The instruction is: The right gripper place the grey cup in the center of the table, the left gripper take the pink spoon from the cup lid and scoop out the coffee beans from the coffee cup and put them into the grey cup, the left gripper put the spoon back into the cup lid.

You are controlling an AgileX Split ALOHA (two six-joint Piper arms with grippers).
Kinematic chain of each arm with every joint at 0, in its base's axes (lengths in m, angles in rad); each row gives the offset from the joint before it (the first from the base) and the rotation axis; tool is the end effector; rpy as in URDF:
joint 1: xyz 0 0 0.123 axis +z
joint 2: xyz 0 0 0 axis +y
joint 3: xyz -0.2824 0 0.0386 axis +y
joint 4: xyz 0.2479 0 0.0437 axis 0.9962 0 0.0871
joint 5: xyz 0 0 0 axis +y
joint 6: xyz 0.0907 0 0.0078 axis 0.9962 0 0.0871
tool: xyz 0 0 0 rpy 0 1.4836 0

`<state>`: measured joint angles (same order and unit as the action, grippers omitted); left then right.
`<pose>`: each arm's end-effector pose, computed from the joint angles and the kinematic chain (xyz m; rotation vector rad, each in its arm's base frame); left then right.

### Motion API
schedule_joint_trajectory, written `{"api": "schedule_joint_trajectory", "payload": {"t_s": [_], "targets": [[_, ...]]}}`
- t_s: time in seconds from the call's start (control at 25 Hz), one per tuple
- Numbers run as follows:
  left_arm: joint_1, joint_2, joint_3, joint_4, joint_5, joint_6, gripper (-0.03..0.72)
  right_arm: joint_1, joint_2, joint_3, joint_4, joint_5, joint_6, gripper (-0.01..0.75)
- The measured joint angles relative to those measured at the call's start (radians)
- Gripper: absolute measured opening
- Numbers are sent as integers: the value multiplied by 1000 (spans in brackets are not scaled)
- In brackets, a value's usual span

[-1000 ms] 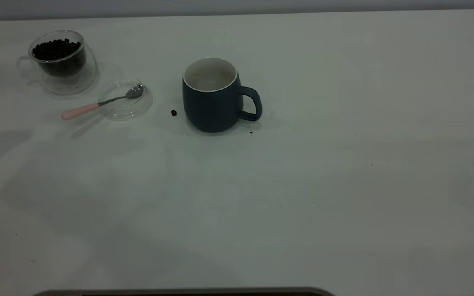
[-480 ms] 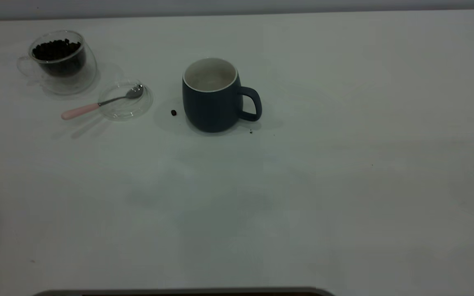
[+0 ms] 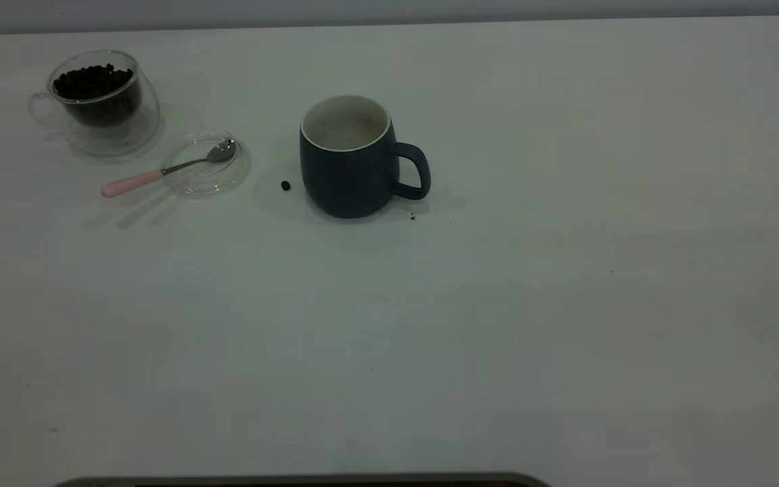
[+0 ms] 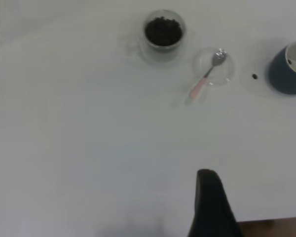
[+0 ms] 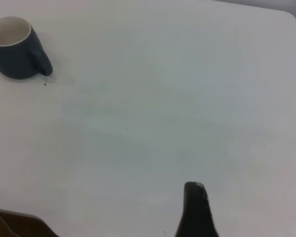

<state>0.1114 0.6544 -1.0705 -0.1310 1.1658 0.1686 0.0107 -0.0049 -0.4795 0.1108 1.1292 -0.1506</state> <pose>0.0806 -0.0020 0.4102 0.0716 2.2234 -0.0090 -0.0067 0.0090 0.2665 -0.1798 2.1157 0.0517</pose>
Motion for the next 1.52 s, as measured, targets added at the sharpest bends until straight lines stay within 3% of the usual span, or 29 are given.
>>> {"api": "schedule_joint_trajectory", "payload": {"t_s": [0.32,0.56,0.76,1.52], "targets": [[-53,-308,238,15,0,-57,522,0,0,0,0,0,0,588],[-124,-410,440,47,-2,-57,522,0,0,0,0,0,0,588],[-130,-433,566,65,-10,-60,522,0,0,0,0,0,0,588],[-130,-435,583,71,-37,-82,522,0,0,0,0,0,0,588]]}}
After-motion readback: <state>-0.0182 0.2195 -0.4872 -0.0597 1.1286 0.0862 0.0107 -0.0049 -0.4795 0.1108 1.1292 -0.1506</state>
